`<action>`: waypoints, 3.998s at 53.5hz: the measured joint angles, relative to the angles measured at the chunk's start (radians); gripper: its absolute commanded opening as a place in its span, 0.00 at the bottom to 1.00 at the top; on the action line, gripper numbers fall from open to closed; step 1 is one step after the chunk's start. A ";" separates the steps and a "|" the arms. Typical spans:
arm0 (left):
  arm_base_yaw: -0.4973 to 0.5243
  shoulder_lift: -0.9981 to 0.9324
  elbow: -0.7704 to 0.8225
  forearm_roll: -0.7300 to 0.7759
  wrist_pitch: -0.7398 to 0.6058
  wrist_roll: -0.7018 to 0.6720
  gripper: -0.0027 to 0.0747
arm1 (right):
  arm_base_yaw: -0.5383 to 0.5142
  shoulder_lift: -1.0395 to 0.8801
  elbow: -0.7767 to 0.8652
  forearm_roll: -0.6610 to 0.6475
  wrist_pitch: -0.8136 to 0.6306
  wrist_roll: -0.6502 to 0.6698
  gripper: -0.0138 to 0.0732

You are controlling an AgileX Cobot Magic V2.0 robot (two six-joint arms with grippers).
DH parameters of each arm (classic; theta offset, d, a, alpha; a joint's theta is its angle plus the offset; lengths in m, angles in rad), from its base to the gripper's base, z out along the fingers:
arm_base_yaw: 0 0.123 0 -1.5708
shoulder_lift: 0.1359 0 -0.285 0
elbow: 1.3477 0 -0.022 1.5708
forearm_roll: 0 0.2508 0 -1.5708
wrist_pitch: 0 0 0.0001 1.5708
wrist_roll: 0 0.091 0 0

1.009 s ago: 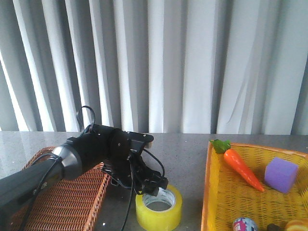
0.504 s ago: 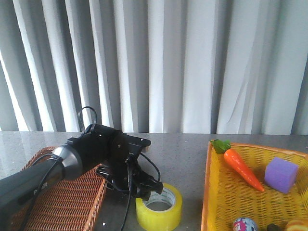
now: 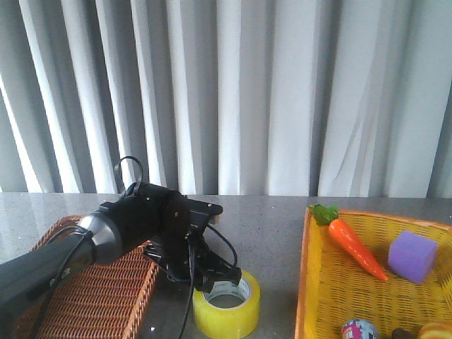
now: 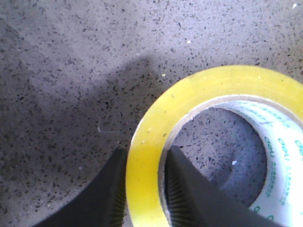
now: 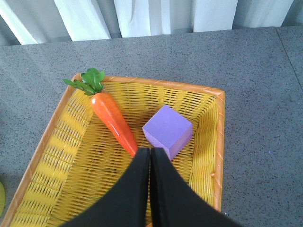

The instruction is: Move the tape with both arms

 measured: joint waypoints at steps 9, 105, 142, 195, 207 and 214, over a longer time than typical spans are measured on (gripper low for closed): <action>0.000 -0.004 0.000 0.001 0.000 0.000 0.03 | 0.000 0.000 0.000 0.000 0.000 0.000 0.15; 0.379 -0.201 0.249 0.123 0.018 -0.015 0.06 | 0.000 0.000 0.000 0.002 0.000 0.000 0.15; 0.379 -0.191 0.249 0.146 0.026 -0.021 0.83 | 0.000 0.000 0.000 0.002 0.000 0.000 0.15; 0.379 -0.782 0.011 0.042 0.052 0.048 0.02 | 0.000 0.000 0.000 0.002 0.000 0.000 0.15; 0.379 -0.785 0.011 0.042 0.058 0.048 0.02 | 0.000 0.000 0.000 0.002 0.000 0.000 0.15; 0.379 -0.785 0.011 0.042 0.074 0.048 0.02 | 0.000 0.000 0.000 0.002 0.000 0.000 0.15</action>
